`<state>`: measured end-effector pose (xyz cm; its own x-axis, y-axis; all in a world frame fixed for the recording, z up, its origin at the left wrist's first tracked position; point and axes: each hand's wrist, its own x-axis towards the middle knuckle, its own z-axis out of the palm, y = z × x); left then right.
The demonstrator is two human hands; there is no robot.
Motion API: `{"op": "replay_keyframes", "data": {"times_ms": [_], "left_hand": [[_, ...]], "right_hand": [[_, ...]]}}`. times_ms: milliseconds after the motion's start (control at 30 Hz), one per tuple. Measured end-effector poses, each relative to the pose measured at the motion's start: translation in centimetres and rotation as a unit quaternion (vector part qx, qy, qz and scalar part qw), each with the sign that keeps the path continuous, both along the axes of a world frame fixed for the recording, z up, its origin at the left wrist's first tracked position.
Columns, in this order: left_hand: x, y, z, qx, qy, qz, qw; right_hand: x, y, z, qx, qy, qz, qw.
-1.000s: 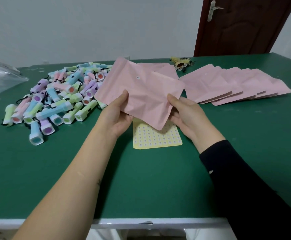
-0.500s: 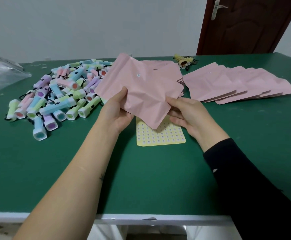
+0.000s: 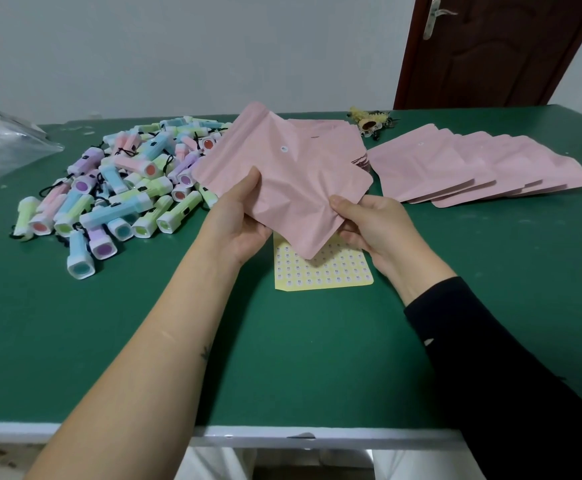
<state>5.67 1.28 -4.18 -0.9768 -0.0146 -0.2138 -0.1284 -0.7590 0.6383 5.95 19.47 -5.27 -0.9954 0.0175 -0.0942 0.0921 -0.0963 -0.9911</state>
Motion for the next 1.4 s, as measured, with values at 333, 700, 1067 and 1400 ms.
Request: {"op": "replay_keyframes", "data": {"times_ms": [333,700,1067,1400], "left_hand": [[-0.2,0.2,-0.3,-0.006,-0.028,0.016,0.999],[-0.5,0.7,-0.8,-0.059,-0.020,0.056,0.997],[-0.8,-2.0,0.1,-0.007,-0.055,0.124,0.991],[-0.9,-2.7,-0.6,-0.017,-0.075,0.064,0.995]], "right_hand": [[0.2,-0.4,-0.2,-0.084,-0.009,0.078,0.993],[0.1,-0.8,-0.5,-0.043,0.007,0.031,0.999],[-0.3,0.7,0.4,-0.024,0.011,0.028,0.999],[-4.9,7.5,2.6,-0.254,0.037,-0.219,0.941]]}}
